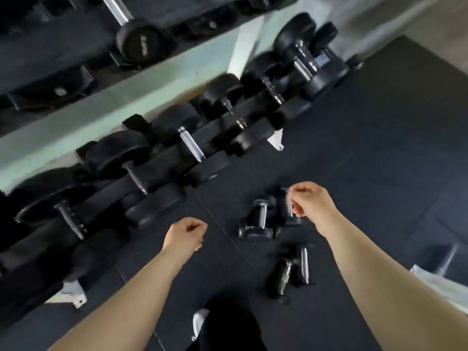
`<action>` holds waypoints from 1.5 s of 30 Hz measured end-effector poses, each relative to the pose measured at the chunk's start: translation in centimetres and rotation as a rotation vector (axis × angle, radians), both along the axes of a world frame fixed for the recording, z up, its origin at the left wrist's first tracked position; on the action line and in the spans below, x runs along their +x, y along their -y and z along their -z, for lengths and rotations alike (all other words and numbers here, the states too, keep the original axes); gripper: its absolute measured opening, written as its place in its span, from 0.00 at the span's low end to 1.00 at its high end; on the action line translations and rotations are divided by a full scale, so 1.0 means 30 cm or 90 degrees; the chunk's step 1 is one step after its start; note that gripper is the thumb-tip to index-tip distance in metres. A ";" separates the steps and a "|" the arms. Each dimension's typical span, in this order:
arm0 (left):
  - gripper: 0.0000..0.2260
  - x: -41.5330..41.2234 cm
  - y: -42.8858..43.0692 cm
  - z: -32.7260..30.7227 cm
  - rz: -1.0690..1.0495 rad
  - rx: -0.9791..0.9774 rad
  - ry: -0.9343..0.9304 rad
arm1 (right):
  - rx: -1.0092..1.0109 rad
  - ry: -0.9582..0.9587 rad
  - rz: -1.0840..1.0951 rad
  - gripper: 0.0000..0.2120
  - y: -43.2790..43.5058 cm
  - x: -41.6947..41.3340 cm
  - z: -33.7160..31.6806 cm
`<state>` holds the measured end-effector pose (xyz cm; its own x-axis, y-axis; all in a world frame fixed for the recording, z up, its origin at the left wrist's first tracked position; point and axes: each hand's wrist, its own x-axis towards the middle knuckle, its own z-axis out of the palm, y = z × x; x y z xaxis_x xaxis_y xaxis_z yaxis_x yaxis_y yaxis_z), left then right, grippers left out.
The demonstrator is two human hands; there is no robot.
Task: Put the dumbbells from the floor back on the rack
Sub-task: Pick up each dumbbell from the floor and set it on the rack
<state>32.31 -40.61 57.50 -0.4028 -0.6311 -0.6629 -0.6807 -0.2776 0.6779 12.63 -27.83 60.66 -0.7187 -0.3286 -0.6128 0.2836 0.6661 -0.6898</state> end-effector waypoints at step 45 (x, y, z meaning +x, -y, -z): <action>0.11 -0.340 -0.899 2.055 0.266 0.305 0.057 | -0.184 0.363 0.256 0.03 -0.734 0.031 2.130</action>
<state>22.12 -13.63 -4.16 -0.4807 -0.0585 -0.8749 -0.8452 -0.2351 0.4801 13.56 -5.83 -3.24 -0.4144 -0.3123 -0.8548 0.8324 0.2497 -0.4947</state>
